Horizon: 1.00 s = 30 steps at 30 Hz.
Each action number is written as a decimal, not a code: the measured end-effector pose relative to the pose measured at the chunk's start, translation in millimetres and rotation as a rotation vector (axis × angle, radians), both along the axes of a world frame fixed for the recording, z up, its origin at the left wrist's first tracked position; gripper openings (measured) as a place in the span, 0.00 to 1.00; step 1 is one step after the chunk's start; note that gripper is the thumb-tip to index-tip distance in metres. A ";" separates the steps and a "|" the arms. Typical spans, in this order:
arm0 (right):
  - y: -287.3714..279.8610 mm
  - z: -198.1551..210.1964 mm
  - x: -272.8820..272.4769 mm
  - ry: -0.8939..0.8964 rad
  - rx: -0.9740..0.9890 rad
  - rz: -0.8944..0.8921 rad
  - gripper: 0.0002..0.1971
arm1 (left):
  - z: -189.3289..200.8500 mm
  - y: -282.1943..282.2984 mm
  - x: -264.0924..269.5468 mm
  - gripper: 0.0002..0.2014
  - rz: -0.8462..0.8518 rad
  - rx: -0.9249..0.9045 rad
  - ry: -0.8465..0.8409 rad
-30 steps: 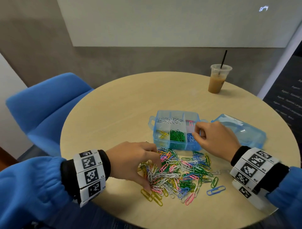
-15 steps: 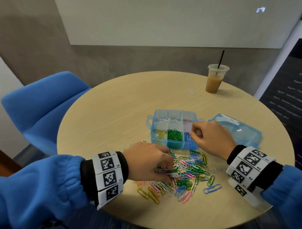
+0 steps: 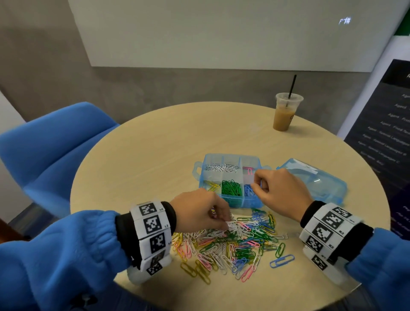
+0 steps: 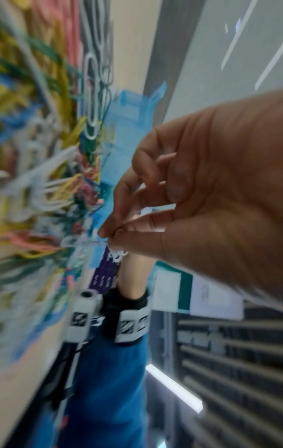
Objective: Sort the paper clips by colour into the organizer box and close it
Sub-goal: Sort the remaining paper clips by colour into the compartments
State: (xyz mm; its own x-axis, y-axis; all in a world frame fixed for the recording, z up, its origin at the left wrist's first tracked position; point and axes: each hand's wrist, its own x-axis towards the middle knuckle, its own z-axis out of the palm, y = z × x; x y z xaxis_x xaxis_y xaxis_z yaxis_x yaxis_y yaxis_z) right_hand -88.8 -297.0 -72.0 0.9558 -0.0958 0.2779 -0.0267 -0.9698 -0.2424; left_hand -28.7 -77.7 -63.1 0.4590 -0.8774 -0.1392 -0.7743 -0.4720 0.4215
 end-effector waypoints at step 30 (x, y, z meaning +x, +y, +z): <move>0.2 0.7 -0.6 0.032 0.018 -0.013 0.10 | 40.0 -28.6 98.9 0.23 0.312 -0.126 -0.030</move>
